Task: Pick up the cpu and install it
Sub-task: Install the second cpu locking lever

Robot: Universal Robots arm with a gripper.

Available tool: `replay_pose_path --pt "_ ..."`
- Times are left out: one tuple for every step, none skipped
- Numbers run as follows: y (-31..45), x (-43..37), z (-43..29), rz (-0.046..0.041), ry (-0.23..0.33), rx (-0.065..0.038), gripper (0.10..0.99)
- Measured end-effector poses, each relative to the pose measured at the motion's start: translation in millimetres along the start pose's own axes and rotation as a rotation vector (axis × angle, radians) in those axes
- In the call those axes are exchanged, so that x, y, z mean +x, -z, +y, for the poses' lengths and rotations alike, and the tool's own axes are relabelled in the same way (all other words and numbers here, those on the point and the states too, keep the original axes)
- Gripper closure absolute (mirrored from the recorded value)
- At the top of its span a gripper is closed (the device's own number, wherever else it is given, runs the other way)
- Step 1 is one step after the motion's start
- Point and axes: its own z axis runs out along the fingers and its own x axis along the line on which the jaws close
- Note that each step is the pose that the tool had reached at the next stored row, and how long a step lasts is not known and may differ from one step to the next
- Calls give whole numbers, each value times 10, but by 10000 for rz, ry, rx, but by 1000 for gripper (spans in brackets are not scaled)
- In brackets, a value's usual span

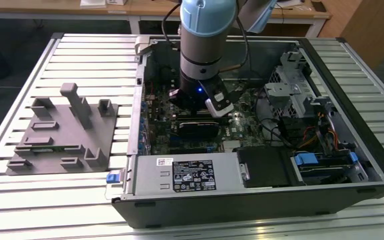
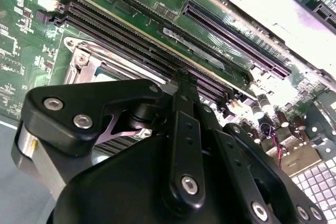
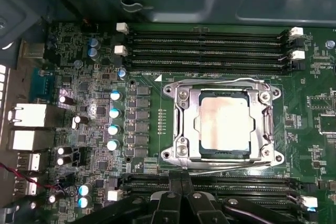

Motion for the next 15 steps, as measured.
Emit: replay_pose_path --pt "-3 2 -2 -5 2 -27 980" --pt "-6 5 -4 -11 3 -62 980" --pt "-9 11 -5 -19 3 -100 980" --pt "-11 16 -6 -26 4 -133 980" --pt "-15 20 -8 -32 5 -158 980" --pt "-20 25 -8 -41 7 -177 980" --pt "-24 33 -10 -51 9 -194 980" --pt "-29 42 -10 -62 10 -209 980" --pt "-31 50 -11 -67 11 -228 980" --pt "-35 55 -11 -72 12 -254 980" --pt "-38 56 -12 -73 13 -287 980" --pt "-41 57 -13 -73 12 -321 980" --pt "-45 57 -13 -74 12 -357 980" --pt "-48 57 -14 -74 12 -393 980" --pt "-52 57 -14 -75 12 -430 980"
